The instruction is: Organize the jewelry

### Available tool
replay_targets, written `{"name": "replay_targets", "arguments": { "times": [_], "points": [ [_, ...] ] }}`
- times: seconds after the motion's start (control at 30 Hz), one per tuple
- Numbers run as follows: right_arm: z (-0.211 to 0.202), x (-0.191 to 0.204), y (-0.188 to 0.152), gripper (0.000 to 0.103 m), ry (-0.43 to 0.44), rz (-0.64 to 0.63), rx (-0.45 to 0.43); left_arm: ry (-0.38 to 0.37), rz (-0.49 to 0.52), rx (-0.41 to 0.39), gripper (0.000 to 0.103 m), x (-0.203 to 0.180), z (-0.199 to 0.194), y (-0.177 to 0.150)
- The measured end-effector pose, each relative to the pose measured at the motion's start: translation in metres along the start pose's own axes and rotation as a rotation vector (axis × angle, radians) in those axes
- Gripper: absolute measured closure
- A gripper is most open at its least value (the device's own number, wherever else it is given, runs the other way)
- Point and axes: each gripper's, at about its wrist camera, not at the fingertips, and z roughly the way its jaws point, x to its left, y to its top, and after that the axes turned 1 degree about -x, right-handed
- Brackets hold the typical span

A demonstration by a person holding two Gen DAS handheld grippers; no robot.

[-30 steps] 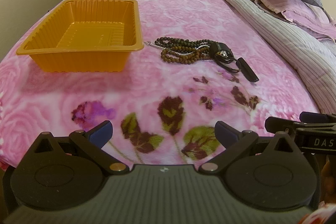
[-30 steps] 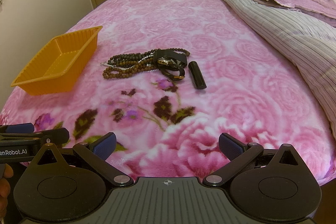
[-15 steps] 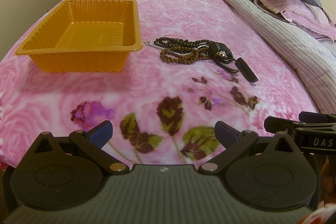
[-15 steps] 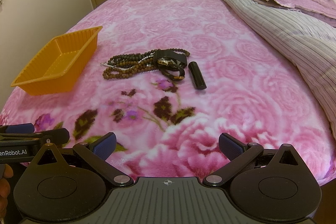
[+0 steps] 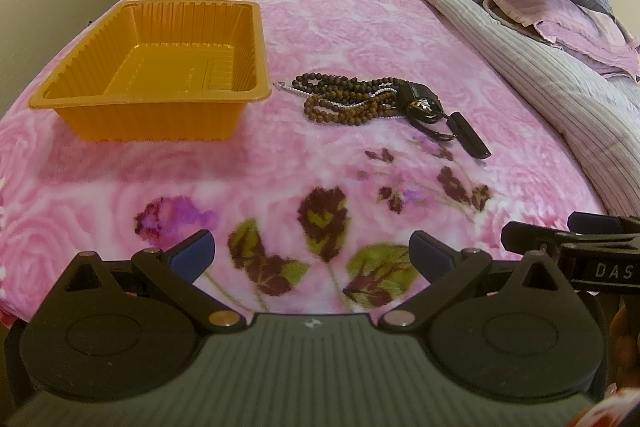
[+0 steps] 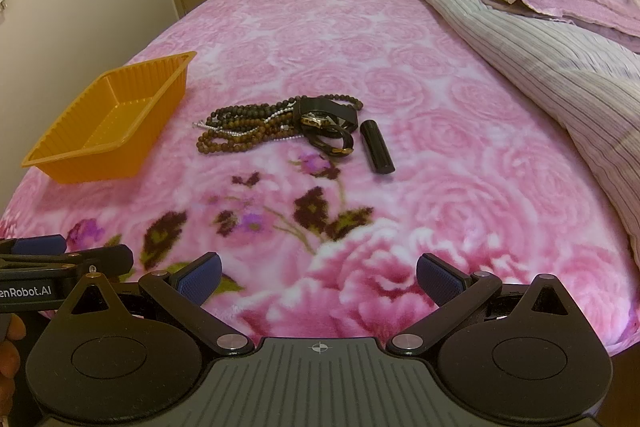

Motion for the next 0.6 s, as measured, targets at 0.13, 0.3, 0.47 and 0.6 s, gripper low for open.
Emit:
{"name": "replay_targets", "arguments": {
  "times": [0.13,0.3,0.47,0.6],
  "points": [
    [0.000,0.000,0.000,0.000,0.000,0.000,0.000,0.000,0.000,0.000,0.000,0.000,0.000,0.000],
    [0.000,-0.001,-0.001,0.000,0.000,0.001,-0.001,-0.003,-0.005,-0.001,0.000,0.000,-0.001,0.002],
    [0.001,-0.002,0.000,0.000,-0.004,0.011,-0.009,-0.025,-0.113,-0.051,0.000,0.018,-0.011,0.009],
    [0.003,-0.001,0.007,0.000,-0.012,0.012,-0.017,-0.064,-0.256,-0.164,0.000,0.058,-0.031,0.019]
  ]
}}
